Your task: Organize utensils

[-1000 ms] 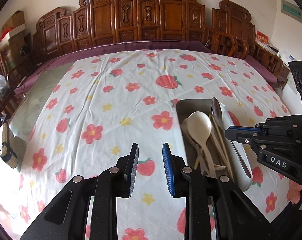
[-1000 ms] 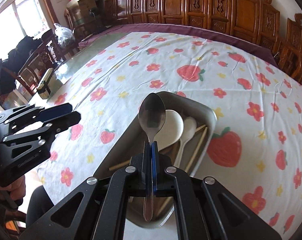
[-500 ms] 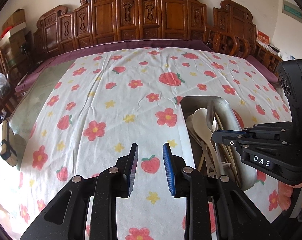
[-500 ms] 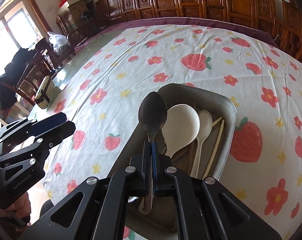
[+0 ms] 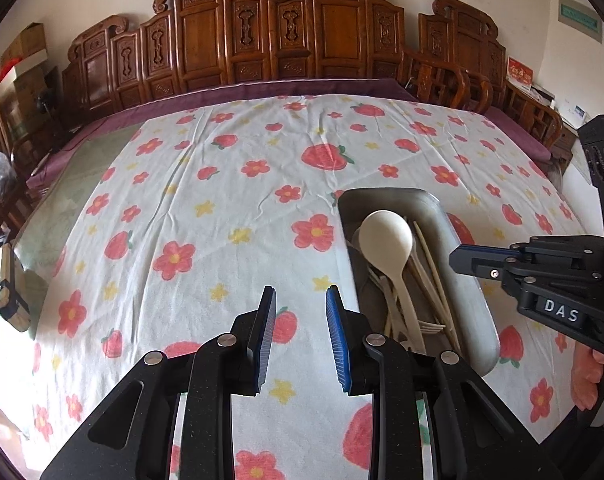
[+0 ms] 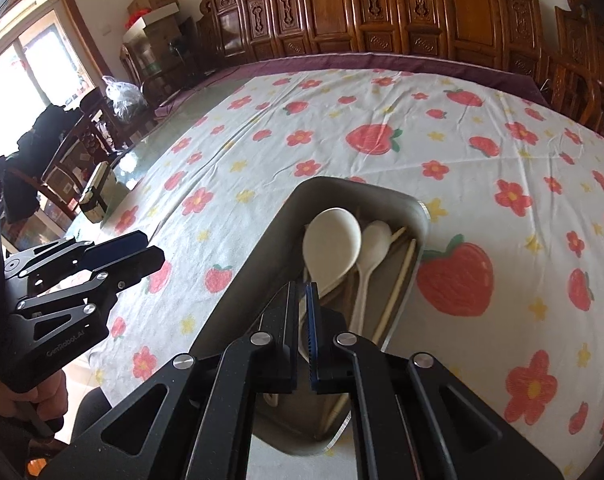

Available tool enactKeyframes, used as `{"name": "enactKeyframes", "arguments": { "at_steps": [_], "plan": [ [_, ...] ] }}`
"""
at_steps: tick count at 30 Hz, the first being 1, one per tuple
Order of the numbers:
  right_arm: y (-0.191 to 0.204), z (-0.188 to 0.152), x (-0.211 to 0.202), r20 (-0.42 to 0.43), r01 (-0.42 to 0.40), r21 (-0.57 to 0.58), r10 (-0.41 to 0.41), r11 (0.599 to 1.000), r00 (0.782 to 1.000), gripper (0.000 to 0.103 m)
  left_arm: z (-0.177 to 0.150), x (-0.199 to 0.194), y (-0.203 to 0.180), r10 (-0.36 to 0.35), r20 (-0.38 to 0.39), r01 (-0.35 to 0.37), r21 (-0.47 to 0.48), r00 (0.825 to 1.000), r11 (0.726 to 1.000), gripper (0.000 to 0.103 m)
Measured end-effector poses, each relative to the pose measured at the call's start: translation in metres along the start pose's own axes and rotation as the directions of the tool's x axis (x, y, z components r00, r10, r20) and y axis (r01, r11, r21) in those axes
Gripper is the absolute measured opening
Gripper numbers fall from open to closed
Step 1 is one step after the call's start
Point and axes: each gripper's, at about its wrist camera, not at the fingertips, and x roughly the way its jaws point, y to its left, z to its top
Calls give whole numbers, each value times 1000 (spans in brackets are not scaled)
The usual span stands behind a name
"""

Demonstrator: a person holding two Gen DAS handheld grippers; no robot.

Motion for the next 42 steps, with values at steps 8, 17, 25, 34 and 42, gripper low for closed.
{"name": "enactKeyframes", "arguments": {
  "at_steps": [8, 17, 25, 34, 42],
  "plan": [
    [-19, -16, -51, 83, 39, 9, -40, 999, 996, 6, 2, -13, -33, -15, 30, 14, 22, 999, 1000, 40],
    [-43, -54, -121, 176, 121, 46, -127, 992, 976, 19, -1, -38, -69, -28, 74, 25, 38, 997, 999, 88],
    [-54, -78, -174, 238, 207, 103, -226, 973, 945, 62, -4, -82, -111, 12, 172, -27, 89, 985, 996, 95],
    [-50, -94, -228, 331, 271, 129, -300, 954, 895, 100, -5, -129, -132, -54, 229, 48, 35, 972, 998, 95],
    [-26, -96, -285, 453, 289, 146, -324, 946, 831, 100, -5, -181, -137, -42, 329, 39, 15, 943, 999, 95]
  ]
}}
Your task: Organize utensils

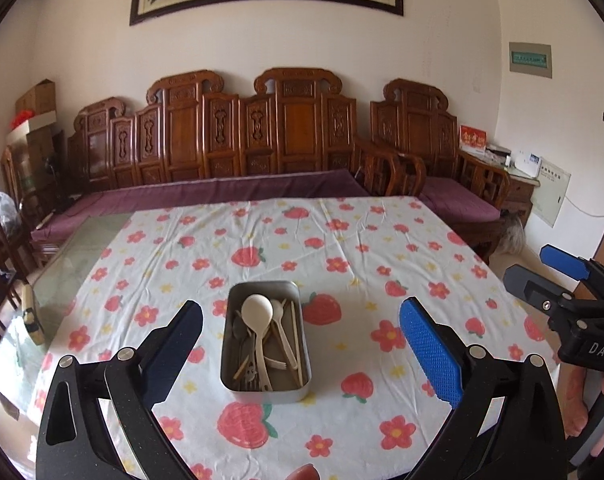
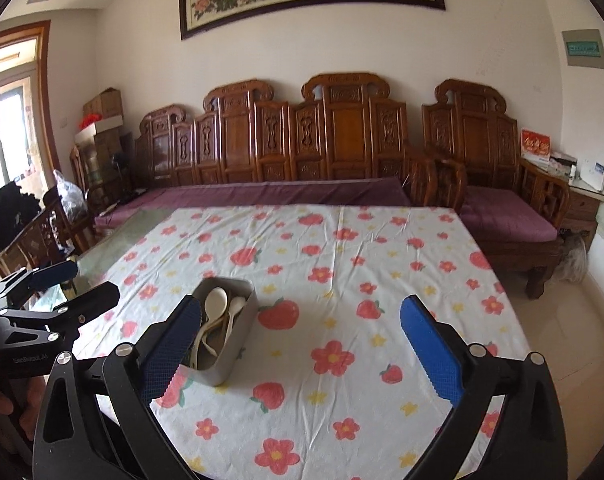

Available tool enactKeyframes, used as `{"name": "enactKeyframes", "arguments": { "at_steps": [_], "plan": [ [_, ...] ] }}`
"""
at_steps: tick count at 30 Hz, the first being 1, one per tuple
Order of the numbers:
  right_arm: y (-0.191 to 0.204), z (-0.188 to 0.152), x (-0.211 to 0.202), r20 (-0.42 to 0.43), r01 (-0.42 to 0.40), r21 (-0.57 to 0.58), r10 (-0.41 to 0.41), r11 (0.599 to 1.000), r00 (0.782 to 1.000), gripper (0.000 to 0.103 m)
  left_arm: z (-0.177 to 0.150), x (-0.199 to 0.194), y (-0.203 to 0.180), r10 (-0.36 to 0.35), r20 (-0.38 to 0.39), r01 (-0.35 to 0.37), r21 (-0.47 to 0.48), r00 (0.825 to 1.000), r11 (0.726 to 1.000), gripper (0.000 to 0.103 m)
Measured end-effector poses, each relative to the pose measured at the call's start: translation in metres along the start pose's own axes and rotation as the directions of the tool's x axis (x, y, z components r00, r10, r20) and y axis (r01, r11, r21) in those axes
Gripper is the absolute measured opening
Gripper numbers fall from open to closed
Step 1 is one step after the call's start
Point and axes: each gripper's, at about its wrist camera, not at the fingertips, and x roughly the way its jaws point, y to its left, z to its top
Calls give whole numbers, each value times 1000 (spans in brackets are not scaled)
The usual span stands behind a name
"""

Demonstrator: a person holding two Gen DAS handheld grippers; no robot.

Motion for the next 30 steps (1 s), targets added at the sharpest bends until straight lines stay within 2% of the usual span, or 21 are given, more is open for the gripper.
{"name": "enactKeyframes", "arguments": {
  "at_steps": [10, 17, 30],
  "plan": [
    [12, 15, -48, 110, -15, 0, 15, 1000, 994, 100, 12, -45, -5, 37, 79, -38, 14, 996, 999, 95],
    [17, 11, -57, 120, -21, -2, 22, 1000, 993, 100, 12, -60, 0, 39, 106, -37, -18, 994, 999, 95],
    [18, 9, -54, 117, -17, -3, 18, 1000, 993, 100, 12, -60, -1, 41, 115, -39, -24, 993, 999, 95]
  ]
}}
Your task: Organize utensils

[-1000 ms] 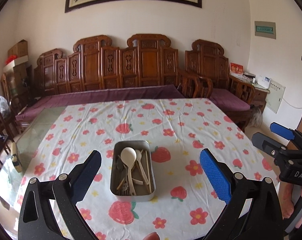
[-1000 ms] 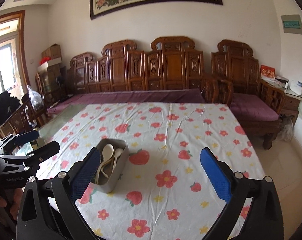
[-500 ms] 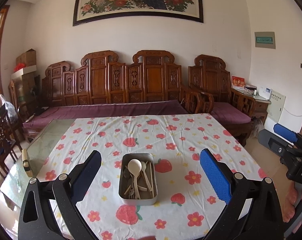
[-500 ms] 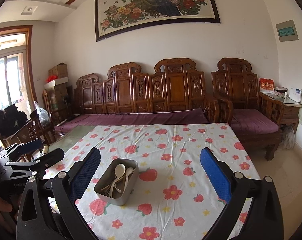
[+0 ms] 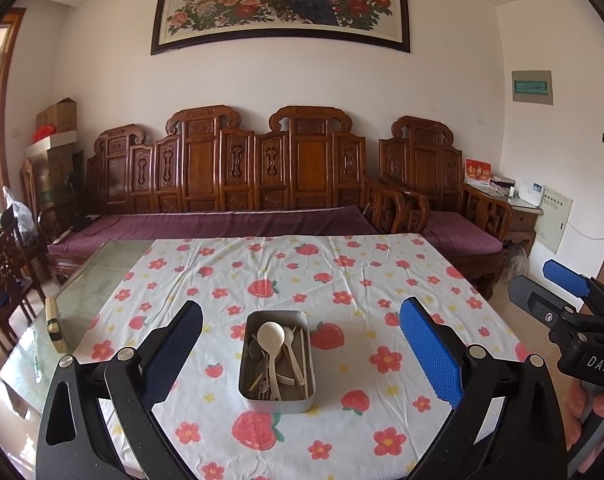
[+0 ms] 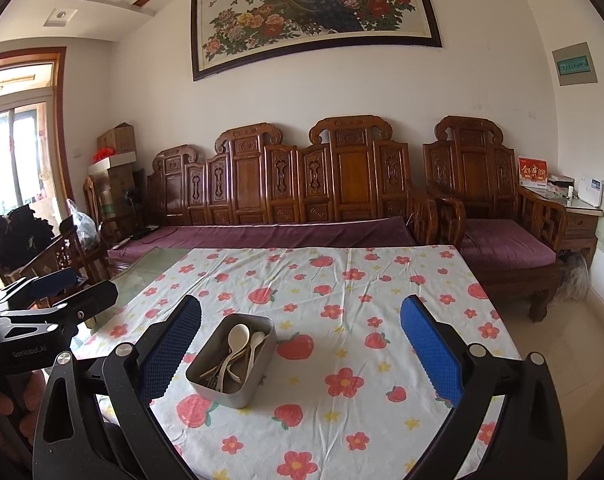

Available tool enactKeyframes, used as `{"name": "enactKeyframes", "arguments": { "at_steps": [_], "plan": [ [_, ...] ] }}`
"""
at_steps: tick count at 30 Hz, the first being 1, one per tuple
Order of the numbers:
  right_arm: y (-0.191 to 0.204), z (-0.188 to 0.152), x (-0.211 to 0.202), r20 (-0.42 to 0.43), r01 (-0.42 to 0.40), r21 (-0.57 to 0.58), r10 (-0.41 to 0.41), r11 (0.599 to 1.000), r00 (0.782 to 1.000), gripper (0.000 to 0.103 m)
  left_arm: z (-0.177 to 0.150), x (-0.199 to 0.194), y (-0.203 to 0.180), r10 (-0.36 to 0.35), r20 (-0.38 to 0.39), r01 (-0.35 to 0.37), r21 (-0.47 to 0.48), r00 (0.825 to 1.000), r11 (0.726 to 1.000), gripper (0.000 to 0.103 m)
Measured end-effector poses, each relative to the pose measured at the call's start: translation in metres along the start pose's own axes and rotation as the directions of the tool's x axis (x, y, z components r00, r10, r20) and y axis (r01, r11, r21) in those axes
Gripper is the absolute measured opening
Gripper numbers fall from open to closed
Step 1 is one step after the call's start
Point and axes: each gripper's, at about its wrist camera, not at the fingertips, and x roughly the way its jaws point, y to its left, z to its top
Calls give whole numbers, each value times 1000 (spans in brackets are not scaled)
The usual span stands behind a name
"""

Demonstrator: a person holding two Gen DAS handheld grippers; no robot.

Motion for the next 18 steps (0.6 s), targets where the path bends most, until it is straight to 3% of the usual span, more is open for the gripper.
{"name": "enactKeyframes", "arguments": {
  "at_steps": [18],
  "plan": [
    [0, -2, 1, -2, -5, 10, 5, 1000, 1000, 100, 1, -2, -1, 4, 7, -4, 5, 1000, 1000, 95]
  ]
}}
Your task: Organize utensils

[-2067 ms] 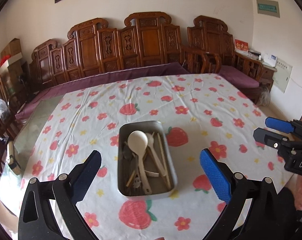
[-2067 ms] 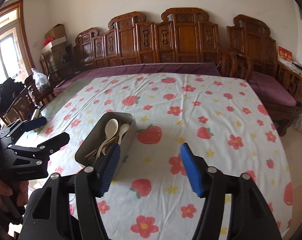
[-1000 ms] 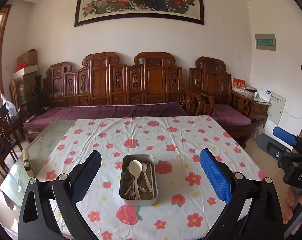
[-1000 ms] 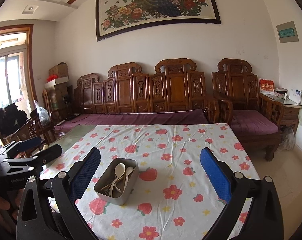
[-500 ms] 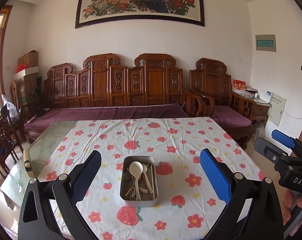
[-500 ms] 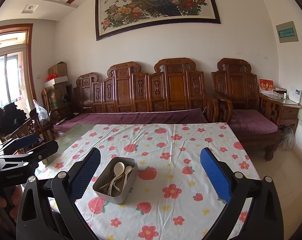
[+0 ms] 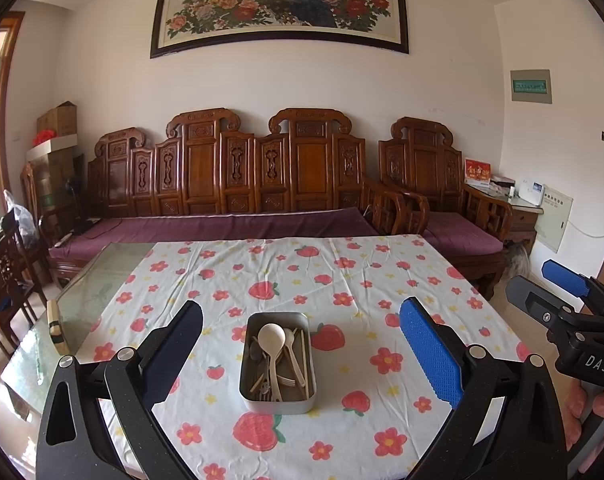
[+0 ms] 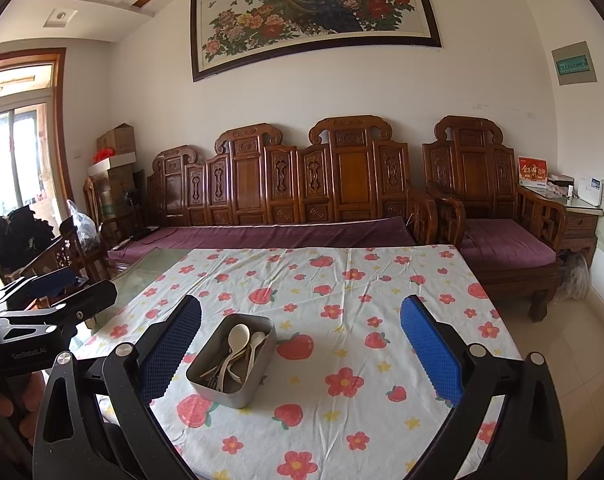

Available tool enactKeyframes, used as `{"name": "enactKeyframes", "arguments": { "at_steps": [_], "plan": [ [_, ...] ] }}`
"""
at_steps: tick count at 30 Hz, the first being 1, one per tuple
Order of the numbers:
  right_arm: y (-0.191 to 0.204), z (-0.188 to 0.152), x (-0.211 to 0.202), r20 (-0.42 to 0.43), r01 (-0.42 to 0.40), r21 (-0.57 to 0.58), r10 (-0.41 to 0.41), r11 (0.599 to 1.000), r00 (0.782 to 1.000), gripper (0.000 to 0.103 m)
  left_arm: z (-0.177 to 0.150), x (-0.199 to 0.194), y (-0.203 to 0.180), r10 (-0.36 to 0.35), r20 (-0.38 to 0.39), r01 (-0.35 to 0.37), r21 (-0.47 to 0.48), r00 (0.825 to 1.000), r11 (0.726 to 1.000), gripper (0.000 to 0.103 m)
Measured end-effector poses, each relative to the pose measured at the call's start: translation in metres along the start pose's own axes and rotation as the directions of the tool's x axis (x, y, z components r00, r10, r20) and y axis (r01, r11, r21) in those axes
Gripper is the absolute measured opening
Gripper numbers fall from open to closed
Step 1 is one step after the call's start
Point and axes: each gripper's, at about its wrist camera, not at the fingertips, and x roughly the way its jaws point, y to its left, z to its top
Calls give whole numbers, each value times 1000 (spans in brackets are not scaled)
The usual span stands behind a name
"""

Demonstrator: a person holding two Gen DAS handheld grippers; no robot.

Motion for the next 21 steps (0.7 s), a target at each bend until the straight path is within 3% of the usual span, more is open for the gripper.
{"name": "enactKeyframes", "arguments": {
  "at_steps": [21],
  "plan": [
    [0, -2, 2, 1, 12, 2, -12, 1000, 1000, 100, 6, -6, -3, 2, 12, -2, 1, 1000, 1000, 95]
  ]
}}
